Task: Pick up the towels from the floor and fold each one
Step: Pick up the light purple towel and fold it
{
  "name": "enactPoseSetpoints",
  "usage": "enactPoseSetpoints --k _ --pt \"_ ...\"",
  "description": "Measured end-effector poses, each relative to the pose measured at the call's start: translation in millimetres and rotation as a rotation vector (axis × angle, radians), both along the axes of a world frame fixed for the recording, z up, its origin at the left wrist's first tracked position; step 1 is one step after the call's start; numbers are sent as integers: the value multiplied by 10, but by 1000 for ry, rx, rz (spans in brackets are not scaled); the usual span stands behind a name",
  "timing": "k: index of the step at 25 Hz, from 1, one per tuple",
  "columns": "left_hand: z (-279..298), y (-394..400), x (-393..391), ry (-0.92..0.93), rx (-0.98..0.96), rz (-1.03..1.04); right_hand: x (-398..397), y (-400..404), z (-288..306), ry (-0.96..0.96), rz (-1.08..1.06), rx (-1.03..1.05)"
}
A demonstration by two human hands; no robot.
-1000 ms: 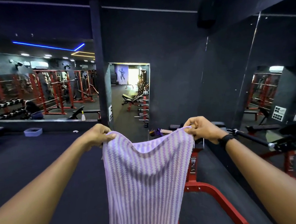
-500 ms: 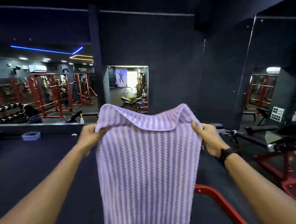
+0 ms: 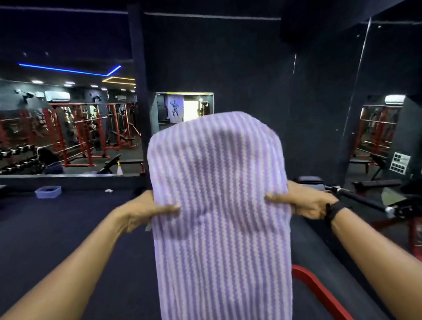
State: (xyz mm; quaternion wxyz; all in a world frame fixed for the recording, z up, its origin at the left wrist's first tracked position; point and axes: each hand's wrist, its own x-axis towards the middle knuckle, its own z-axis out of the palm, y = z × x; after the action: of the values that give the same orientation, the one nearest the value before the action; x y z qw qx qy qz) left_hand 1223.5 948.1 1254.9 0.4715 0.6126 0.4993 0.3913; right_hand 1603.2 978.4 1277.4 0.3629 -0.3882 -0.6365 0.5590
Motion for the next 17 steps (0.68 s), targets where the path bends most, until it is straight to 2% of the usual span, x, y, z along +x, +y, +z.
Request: enactPoseSetpoints --k 1,4,7,8,10,11,12,14,15,17 --pt "-167 8 -35 65 -27 8 43 -6 -157 -53 -10 2" --pt "-409 -25 -130 25 -79 70 239 -17 -429 -84 -107 12" --pt "-251 -89 -68 16 -80 10 313 -7 -328 -138 -102 7" --pt "-158 -61 -38 -62 -41 14 308 18 -234 -123 -113 47" --pt "26 33 3 -332 110 64 290 72 61 37 -169 151" --pt "80 51 20 -380 145 60 282 82 175 118 -158 157" --pt "56 57 47 -299 139 44 261 61 198 106 -109 133" --pt "-129 -8 131 -43 55 -43 186 -23 -28 -121 -56 65" --pt "-258 -33 135 6 14 -48 169 -49 -200 -175 -67 41" --pt "-441 -30 105 -56 -52 33 178 -52 -446 -122 -129 -3"
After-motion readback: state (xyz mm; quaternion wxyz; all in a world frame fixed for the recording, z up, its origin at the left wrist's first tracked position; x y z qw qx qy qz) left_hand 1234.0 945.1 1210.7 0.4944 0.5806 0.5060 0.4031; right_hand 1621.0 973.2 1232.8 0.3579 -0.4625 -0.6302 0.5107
